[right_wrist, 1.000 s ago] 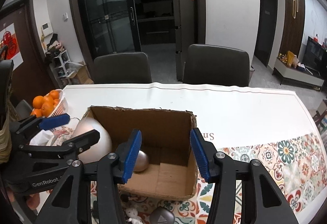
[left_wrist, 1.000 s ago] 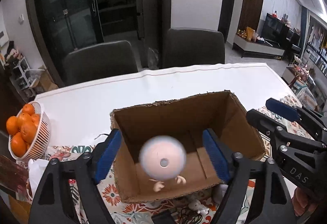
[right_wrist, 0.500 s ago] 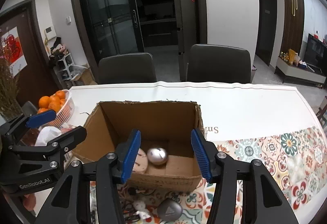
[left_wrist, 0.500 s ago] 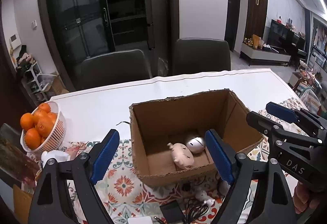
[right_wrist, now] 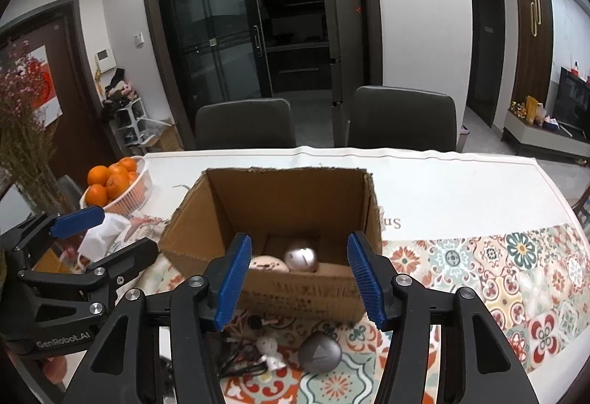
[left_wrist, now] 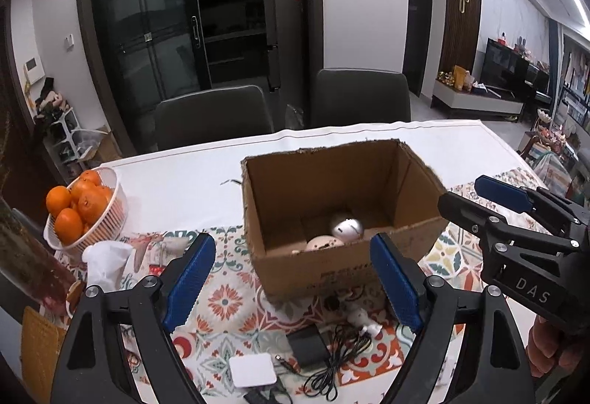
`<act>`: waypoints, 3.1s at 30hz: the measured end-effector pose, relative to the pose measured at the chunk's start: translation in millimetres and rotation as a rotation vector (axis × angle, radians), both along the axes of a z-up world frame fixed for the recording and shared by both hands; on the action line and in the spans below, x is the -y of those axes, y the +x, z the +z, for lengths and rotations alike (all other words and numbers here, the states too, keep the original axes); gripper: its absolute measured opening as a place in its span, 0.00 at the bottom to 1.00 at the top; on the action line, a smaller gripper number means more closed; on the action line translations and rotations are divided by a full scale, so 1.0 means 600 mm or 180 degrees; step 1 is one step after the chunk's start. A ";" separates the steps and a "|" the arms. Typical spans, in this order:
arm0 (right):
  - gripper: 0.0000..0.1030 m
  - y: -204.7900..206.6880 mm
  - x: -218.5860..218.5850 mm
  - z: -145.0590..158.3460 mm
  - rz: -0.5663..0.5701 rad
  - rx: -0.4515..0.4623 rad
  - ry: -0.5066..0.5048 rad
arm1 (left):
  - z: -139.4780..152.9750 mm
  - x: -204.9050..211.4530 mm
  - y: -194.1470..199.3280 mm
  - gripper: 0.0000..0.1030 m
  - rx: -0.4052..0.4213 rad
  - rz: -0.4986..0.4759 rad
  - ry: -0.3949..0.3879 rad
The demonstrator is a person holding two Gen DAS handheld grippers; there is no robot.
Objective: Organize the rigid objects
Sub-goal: 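Grasp the white square adapter with the left tool while the right tool grasps the grey Sika puck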
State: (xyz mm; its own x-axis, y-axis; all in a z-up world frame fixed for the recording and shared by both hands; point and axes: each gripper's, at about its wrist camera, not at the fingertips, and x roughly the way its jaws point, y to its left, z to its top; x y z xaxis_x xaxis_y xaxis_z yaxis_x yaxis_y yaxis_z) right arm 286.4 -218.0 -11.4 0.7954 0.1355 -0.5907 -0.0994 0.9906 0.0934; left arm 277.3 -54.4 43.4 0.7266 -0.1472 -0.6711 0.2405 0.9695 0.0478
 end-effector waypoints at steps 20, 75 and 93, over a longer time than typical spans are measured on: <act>0.60 -0.039 -0.064 -0.062 0.0117 -0.0244 -0.0131 | -0.082 -0.075 -0.066 0.84 -0.0381 0.0288 0.0006; 0.66 0.105 -0.053 -0.295 -0.0457 -0.1531 -0.0614 | -0.336 -0.102 0.050 0.59 -0.1888 0.0993 0.0017; 0.62 0.129 -0.028 -0.359 -0.0472 -0.1681 -0.0386 | -0.335 -0.094 0.050 0.54 -0.1759 0.0915 0.0097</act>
State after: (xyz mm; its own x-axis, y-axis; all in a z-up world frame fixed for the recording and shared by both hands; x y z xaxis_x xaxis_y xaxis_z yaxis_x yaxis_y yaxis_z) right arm 363.6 -201.2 -226.6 0.3926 -0.0490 -0.9184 0.0711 0.9972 -0.0228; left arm 307.2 1.9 -157.8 0.2785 0.0280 -0.9600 -0.0329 0.9993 0.0196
